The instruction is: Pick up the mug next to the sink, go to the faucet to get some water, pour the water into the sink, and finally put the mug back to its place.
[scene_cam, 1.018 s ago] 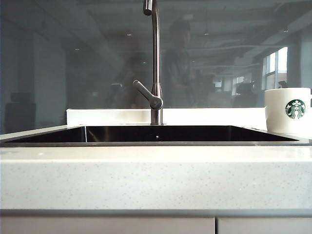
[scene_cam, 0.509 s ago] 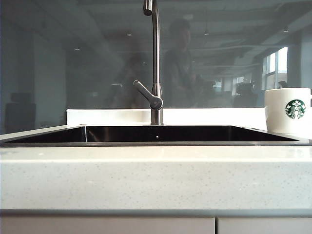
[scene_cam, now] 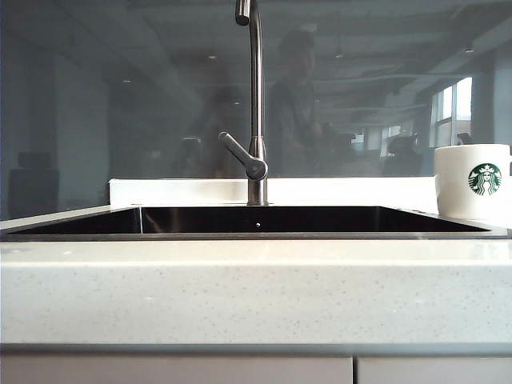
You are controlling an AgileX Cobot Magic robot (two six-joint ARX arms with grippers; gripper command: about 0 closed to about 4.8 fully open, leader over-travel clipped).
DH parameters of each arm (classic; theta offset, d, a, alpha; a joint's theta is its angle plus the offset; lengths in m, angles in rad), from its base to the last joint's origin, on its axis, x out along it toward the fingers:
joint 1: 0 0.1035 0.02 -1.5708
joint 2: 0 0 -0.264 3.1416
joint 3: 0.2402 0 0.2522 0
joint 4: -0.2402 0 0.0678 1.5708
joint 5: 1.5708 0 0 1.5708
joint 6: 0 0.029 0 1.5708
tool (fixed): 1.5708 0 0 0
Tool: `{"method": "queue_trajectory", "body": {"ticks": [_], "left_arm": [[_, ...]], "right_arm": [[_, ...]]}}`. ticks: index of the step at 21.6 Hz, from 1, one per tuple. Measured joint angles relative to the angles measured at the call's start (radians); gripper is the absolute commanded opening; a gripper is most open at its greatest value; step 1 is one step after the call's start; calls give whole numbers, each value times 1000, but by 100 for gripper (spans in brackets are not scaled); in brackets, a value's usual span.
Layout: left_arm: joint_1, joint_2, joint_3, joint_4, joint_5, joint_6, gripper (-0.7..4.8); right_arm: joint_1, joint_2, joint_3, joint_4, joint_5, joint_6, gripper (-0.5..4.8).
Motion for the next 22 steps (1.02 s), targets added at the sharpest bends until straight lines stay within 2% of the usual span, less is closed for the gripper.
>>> {"method": "queue_trajectory", "body": {"ticks": [22], "left_arm": [[0,0,0,-1,0,0,-4]], "right_arm": [[11,0,0,0,-1,-3,-5]]}}
